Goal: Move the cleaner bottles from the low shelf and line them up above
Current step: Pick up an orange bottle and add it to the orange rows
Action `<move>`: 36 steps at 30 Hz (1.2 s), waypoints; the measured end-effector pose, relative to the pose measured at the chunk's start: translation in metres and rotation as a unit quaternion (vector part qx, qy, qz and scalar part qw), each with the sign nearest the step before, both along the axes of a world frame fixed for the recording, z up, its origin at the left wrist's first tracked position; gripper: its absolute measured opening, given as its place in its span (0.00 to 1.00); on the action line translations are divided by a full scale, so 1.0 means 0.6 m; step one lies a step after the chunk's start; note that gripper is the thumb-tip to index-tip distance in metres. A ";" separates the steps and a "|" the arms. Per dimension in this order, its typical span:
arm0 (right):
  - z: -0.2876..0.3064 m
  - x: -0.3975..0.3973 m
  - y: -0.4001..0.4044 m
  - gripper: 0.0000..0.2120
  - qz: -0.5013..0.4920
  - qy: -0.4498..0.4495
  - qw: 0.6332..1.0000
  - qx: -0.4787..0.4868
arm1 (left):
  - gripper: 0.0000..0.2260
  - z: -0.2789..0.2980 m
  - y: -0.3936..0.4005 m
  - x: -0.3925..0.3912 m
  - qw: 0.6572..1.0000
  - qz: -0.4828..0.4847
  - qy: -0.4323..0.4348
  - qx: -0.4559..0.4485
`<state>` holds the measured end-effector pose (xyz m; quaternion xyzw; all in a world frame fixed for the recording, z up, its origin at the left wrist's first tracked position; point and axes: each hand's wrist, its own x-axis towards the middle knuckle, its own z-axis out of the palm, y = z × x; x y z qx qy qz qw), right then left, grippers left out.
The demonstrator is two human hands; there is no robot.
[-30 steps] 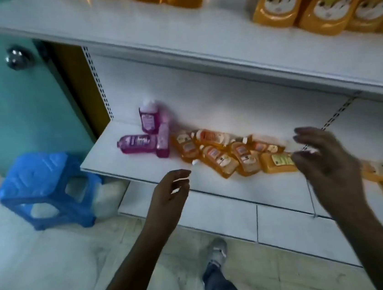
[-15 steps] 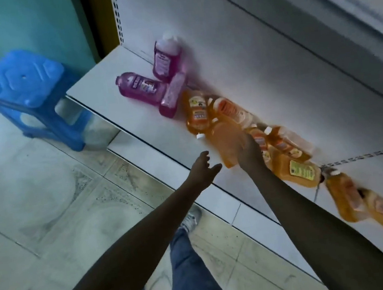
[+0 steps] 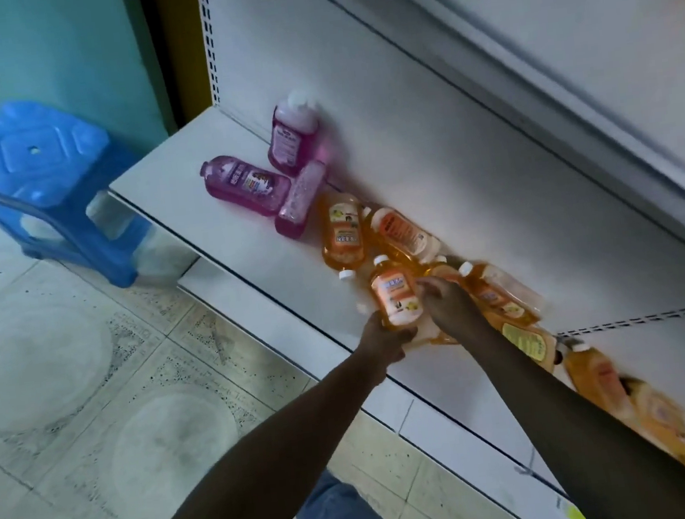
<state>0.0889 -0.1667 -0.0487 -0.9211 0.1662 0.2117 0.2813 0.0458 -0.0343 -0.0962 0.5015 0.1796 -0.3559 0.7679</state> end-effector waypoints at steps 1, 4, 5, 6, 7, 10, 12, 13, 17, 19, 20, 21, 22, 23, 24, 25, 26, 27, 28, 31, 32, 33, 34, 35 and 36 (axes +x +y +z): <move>0.015 -0.016 0.001 0.17 -0.001 -0.015 1.000 0.016 | 0.14 0.009 0.014 -0.014 1.000 0.003 0.010 -0.021; 0.061 -0.081 0.013 0.25 0.032 -0.066 0.992 0.099 | 0.19 0.049 0.065 -0.063 0.998 -0.012 -0.025 -0.065; 0.075 -0.105 0.022 0.29 0.041 -0.079 0.988 0.123 | 0.20 0.066 0.082 -0.080 0.996 -0.019 -0.042 -0.071; 0.090 -0.128 0.034 0.32 0.042 -0.091 0.985 0.143 | 0.21 0.079 0.099 -0.096 0.996 -0.033 -0.062 -0.061; 0.106 -0.150 0.050 0.34 0.035 -0.105 0.980 0.165 | 0.20 0.095 0.117 -0.111 0.994 -0.043 -0.085 -0.048; 0.163 -0.201 0.101 0.36 0.026 -0.159 0.965 0.205 | 0.19 0.151 0.174 -0.145 0.982 -0.065 -0.179 0.006; 0.202 -0.230 0.139 0.40 0.039 -0.185 0.961 0.203 | 0.23 0.188 0.215 -0.164 0.965 -0.075 -0.249 0.034; 0.219 -0.240 0.156 0.41 0.040 -0.198 0.957 0.207 | 0.26 0.205 0.232 -0.173 0.954 -0.079 -0.285 0.046; 0.291 -0.272 0.230 0.46 0.046 -0.279 0.933 0.221 | 0.32 0.273 0.296 -0.205 0.889 -0.082 -0.424 0.151; 0.330 -0.282 0.262 0.47 0.056 -0.319 0.920 0.219 | 0.35 0.307 0.323 -0.213 0.857 -0.069 -0.474 0.190; 0.353 -0.288 0.278 0.47 0.067 -0.339 0.913 0.217 | 0.38 0.328 0.336 -0.217 0.842 -0.064 -0.497 0.200; 0.377 -0.293 0.293 0.48 0.081 -0.359 0.905 0.211 | 0.41 0.349 0.349 -0.218 0.829 -0.062 -0.518 0.203; 0.399 -0.297 0.306 0.48 0.100 -0.380 0.898 0.198 | 0.44 0.368 0.359 -0.217 0.814 -0.062 -0.540 0.205; 0.419 -0.300 0.315 0.47 0.121 -0.403 0.890 0.178 | 0.46 0.386 0.365 -0.215 0.800 -0.064 -0.559 0.209; 0.442 -0.303 0.324 0.47 0.138 -0.427 0.880 0.154 | 0.48 0.408 0.370 -0.210 0.784 -0.067 -0.579 0.215; 0.461 -0.306 0.330 0.46 0.147 -0.449 0.872 0.132 | 0.49 0.427 0.373 -0.205 0.767 -0.072 -0.598 0.220; 0.483 -0.304 0.331 0.46 0.148 -0.469 0.863 0.113 | 0.50 0.446 0.372 -0.194 0.750 -0.073 -0.619 0.221; 0.502 -0.302 0.330 0.45 0.146 -0.482 0.858 0.102 | 0.51 0.464 0.370 -0.183 0.739 -0.075 -0.633 0.218; 0.517 -0.298 0.329 0.45 0.142 -0.490 0.855 0.096 | 0.50 0.479 0.367 -0.171 0.728 -0.076 -0.646 0.218; 0.564 -0.276 0.314 0.47 0.118 -0.530 0.836 0.080 | 0.49 0.536 0.347 -0.125 0.692 -0.083 -0.687 0.208; 0.577 -0.266 0.309 0.46 0.111 -0.544 0.828 0.077 | 0.50 0.553 0.340 -0.106 0.679 -0.086 -0.699 0.208; 0.587 -0.256 0.304 0.46 0.103 -0.556 0.821 0.077 | 0.51 0.569 0.333 -0.090 0.666 -0.092 -0.710 0.209; 0.597 -0.242 0.298 0.45 0.096 -0.568 0.814 0.075 | 0.52 0.586 0.325 -0.070 0.654 -0.098 -0.721 0.206; 0.606 -0.228 0.291 0.44 0.088 -0.578 0.808 0.070 | 0.53 0.601 0.317 -0.051 0.642 -0.106 -0.731 0.206; 0.615 -0.210 0.283 0.44 0.079 -0.587 0.803 0.063 | 0.53 0.616 0.307 -0.030 0.631 -0.113 -0.739 0.208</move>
